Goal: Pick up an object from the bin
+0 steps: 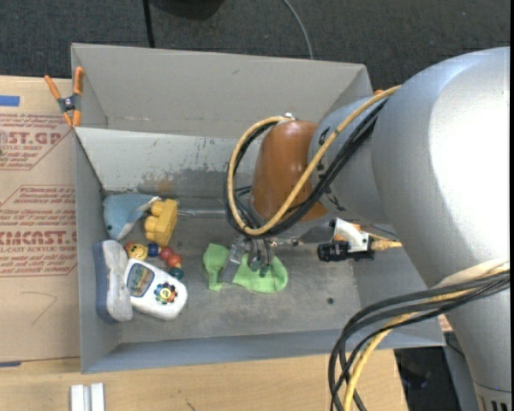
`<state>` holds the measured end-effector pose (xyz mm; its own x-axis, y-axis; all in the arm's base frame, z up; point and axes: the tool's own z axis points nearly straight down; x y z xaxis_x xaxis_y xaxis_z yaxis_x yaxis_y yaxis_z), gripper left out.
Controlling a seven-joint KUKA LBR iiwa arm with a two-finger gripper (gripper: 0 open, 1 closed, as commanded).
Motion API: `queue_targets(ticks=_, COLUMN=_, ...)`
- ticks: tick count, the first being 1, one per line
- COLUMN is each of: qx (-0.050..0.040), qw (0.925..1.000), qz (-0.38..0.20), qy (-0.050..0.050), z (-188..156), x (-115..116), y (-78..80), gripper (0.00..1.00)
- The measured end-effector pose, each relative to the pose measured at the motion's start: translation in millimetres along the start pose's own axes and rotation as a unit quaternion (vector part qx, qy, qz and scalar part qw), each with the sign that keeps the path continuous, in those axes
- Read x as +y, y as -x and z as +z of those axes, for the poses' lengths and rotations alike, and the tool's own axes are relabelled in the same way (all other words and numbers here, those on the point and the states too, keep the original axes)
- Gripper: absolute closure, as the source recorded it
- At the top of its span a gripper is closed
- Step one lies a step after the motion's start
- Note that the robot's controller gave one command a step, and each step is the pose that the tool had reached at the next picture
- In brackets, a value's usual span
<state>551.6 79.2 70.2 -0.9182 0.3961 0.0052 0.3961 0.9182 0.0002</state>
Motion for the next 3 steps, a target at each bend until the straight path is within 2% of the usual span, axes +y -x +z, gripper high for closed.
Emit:
queue_targets(ticks=1, qx=0.0000, qw=1.0000, qz=0.000, qy=0.000, z=0.0, x=0.1, y=0.0, gripper=1.00)
queue_targets(ticks=2, qx=-0.0005, qw=1.0000, qz=0.000, qy=0.000, z=0.0, x=0.2, y=0.1, gripper=0.00)
queue_targets(ticks=3, qx=-0.0002, qw=1.0000, qz=0.000, qy=0.000, z=0.0, x=0.2, y=0.1, gripper=1.00)
